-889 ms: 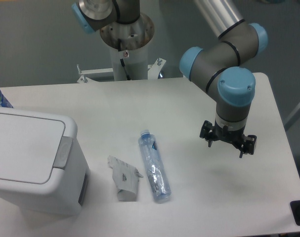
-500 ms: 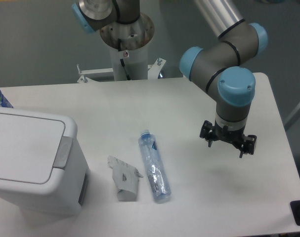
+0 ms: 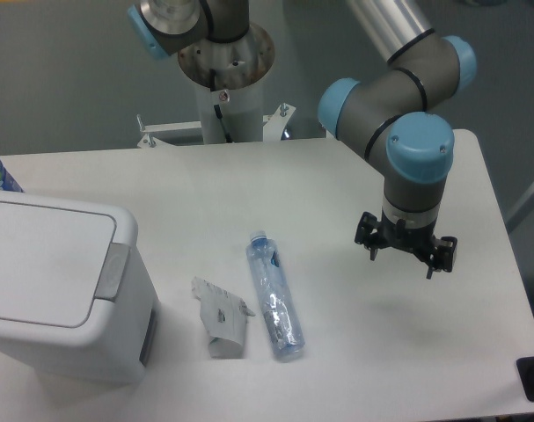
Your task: Open the trash can
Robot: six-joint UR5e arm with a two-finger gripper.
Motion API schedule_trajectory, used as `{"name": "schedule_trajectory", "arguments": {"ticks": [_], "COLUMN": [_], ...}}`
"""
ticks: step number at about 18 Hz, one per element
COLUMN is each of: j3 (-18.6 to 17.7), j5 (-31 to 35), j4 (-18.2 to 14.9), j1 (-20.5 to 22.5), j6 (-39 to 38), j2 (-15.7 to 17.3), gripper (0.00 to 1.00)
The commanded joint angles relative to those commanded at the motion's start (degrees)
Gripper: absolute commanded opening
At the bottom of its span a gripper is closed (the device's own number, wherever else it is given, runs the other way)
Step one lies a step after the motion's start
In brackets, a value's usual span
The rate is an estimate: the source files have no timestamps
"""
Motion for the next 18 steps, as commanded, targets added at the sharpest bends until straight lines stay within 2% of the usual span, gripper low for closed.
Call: {"name": "schedule_trajectory", "arguments": {"ticks": [2,5,9,14,18], "j3": [-0.7,-1.58,-1.67,-0.53,1.05], "j5": [-4.04,-6.78,-12.4,-18.64,-21.11], "j4": [0.08,0.61,0.35,-0.27,-0.27], "j1": [0.09,-0.09,-0.17,-0.53,-1.93], "j6": [-3.69,-7.65,-10.46,-18.63,-24.26], "j2": [0.97,2.73,5.1,6.77,7.74], "gripper": [1.0,1.0,1.0,1.0,1.0]}}
